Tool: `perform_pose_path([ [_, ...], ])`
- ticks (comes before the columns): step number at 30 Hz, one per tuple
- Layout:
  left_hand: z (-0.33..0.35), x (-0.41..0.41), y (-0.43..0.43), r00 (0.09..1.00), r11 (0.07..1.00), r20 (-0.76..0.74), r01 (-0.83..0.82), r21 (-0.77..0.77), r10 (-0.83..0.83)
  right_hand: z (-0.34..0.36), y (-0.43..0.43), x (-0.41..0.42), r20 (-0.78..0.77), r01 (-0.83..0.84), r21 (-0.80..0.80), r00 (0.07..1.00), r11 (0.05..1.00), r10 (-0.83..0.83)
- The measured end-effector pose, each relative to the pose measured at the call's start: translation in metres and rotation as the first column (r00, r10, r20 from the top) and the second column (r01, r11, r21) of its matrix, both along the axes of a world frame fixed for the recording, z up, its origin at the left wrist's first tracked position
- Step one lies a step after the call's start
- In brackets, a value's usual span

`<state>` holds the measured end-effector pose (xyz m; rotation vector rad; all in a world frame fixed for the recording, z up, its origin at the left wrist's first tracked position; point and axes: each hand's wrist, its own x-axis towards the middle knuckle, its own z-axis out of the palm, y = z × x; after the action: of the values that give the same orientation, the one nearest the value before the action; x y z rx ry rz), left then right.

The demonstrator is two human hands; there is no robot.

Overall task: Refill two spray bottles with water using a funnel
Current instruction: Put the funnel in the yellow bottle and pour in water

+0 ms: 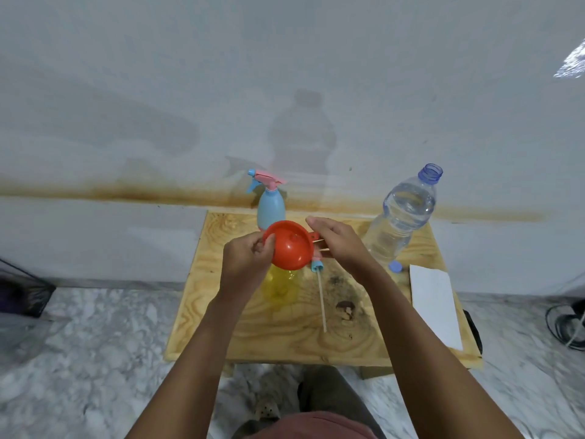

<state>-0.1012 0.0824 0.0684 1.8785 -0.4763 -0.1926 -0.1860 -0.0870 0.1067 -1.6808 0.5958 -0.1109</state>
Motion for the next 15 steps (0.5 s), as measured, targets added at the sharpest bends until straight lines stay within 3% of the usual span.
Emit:
perform_pose_path([
  [5,0.0,0.001,0.005,0.992,0.999,-0.117,-0.038,0.012,0.039,-0.013,-0.001,-0.014,0.118,-0.043,0.014,0.992,0.999,0.041],
  [8,0.006,0.0,0.004,0.98,0.999,-0.197,-0.026,-0.036,0.018,-0.016,0.001,-0.013,0.16,0.014,-0.022,0.987,1.0,-0.01],
  [15,0.016,0.003,0.003,0.947,0.987,-0.316,0.005,-0.161,-0.056,-0.008,-0.001,-0.006,0.017,0.089,0.259,0.995,0.962,-0.097],
])
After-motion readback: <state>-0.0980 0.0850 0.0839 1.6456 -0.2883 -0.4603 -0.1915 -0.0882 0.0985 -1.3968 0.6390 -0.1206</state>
